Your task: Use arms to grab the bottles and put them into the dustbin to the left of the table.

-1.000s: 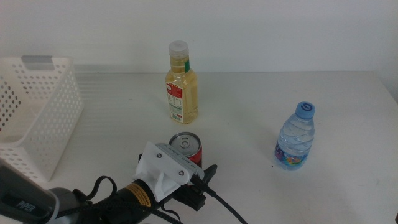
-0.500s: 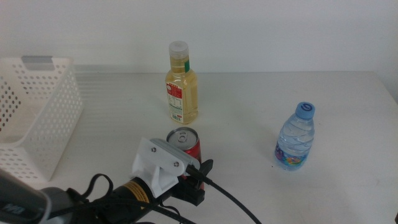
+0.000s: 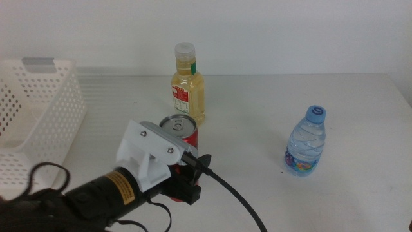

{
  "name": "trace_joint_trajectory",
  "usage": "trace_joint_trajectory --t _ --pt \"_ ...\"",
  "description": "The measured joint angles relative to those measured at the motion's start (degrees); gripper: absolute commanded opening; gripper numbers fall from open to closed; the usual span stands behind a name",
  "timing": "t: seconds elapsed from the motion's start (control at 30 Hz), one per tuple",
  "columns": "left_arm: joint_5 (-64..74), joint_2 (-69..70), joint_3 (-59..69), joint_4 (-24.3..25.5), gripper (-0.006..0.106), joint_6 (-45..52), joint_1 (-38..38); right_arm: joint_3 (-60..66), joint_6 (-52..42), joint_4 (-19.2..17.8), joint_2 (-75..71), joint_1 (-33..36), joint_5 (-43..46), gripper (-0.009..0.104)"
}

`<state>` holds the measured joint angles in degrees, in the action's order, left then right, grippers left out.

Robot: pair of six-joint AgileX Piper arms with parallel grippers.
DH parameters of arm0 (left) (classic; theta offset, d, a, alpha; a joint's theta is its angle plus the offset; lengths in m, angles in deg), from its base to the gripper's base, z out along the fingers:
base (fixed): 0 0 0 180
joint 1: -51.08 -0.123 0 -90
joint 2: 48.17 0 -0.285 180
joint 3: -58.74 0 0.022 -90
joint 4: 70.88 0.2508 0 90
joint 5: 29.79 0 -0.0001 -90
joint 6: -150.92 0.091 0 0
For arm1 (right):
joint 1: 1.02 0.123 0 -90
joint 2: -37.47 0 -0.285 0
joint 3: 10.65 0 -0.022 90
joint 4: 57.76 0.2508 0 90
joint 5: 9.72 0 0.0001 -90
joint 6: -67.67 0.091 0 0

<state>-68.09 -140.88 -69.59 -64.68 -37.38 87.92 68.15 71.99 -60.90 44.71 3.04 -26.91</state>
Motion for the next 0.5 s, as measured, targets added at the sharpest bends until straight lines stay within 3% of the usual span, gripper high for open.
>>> trace_joint_trajectory --t 0.5 --pt "42.1 10.4 -14.6 -0.1 -0.005 0.0 0.0 0.0 0.0 0.0 0.0 0.0 0.0 0.086"
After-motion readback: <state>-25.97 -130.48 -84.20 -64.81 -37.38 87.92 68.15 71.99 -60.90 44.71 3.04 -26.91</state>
